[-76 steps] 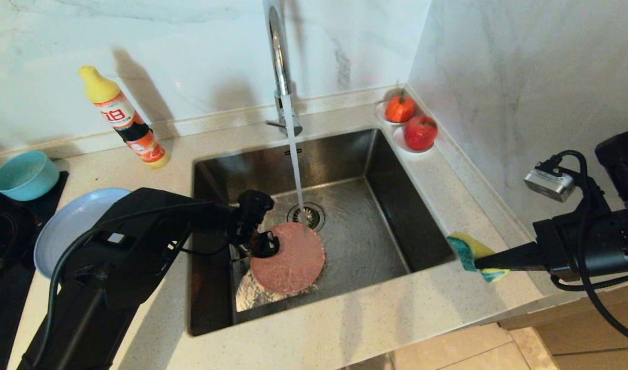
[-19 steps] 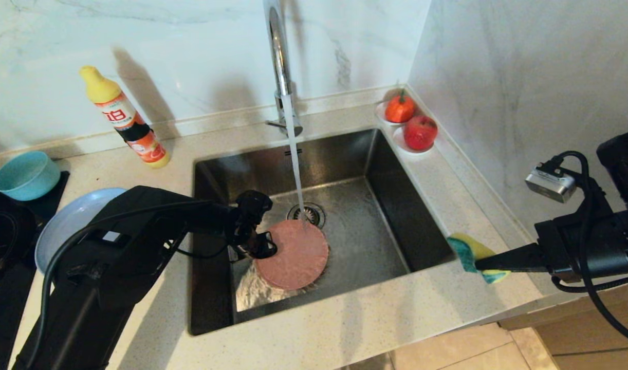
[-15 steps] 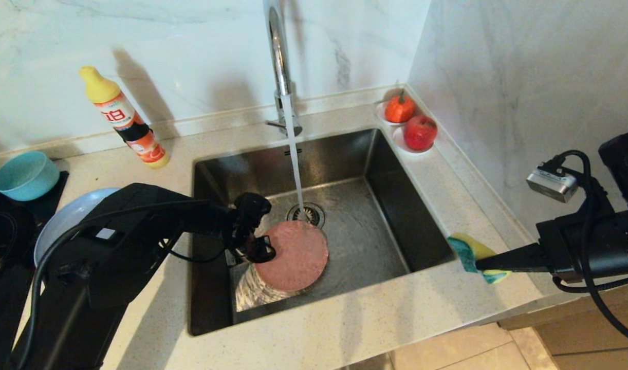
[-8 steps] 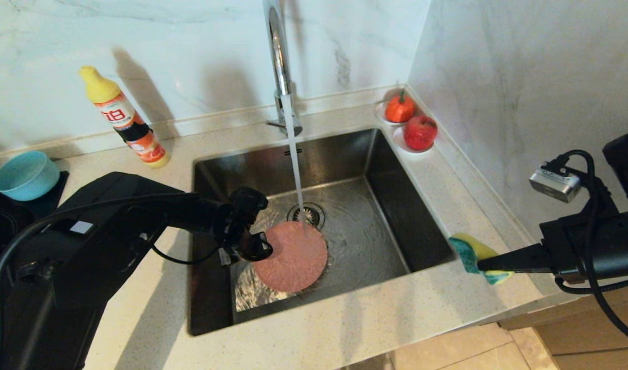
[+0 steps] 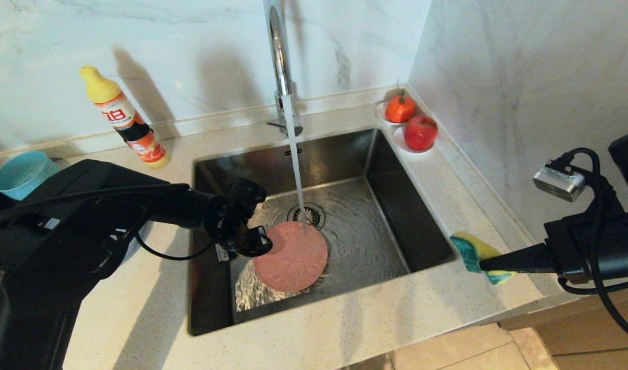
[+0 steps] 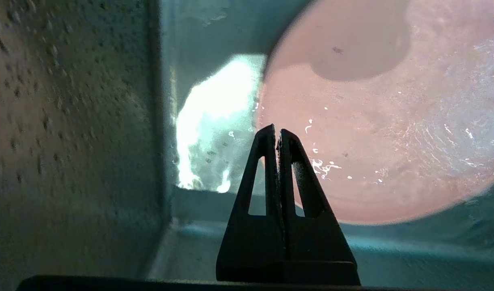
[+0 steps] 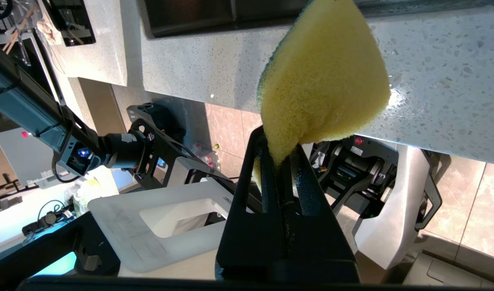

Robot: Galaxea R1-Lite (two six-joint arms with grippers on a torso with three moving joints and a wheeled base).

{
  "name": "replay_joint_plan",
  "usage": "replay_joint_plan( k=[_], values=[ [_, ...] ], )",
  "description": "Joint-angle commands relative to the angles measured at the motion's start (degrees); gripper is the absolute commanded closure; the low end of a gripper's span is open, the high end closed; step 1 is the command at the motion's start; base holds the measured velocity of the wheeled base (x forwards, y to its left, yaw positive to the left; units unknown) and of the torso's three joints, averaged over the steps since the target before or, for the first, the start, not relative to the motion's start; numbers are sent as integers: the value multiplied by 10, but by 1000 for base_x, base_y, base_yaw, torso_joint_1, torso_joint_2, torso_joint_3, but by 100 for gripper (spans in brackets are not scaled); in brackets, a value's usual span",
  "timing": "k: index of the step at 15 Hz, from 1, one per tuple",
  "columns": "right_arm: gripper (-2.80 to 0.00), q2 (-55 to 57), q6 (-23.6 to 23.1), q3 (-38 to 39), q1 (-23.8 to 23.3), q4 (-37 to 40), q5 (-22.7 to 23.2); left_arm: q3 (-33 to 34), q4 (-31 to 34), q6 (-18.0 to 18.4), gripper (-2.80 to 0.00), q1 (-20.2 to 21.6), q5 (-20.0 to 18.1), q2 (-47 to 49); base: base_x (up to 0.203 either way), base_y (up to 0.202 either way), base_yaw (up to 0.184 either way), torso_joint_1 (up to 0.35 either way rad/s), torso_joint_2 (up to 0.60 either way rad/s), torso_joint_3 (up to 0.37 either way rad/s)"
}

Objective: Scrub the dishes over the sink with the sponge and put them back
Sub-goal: Rinse the plate

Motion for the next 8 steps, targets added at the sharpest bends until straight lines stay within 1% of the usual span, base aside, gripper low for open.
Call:
replay_joint_plan(
  k=[1, 3, 8],
  values=[
    [0, -3, 1, 1, 0, 2, 2, 9, 1, -3, 0, -5, 1, -16, 0, 0, 0, 0, 0, 0],
    [0, -3, 1, 1, 0, 2, 2, 15, 1, -15, 0, -12, 1, -20, 0, 0, 0, 0, 0, 0],
    [0, -3, 1, 9, -4, 0, 2, 31, 1, -17, 0, -23, 1, -50, 0, 0, 0, 0, 0, 0]
  ],
)
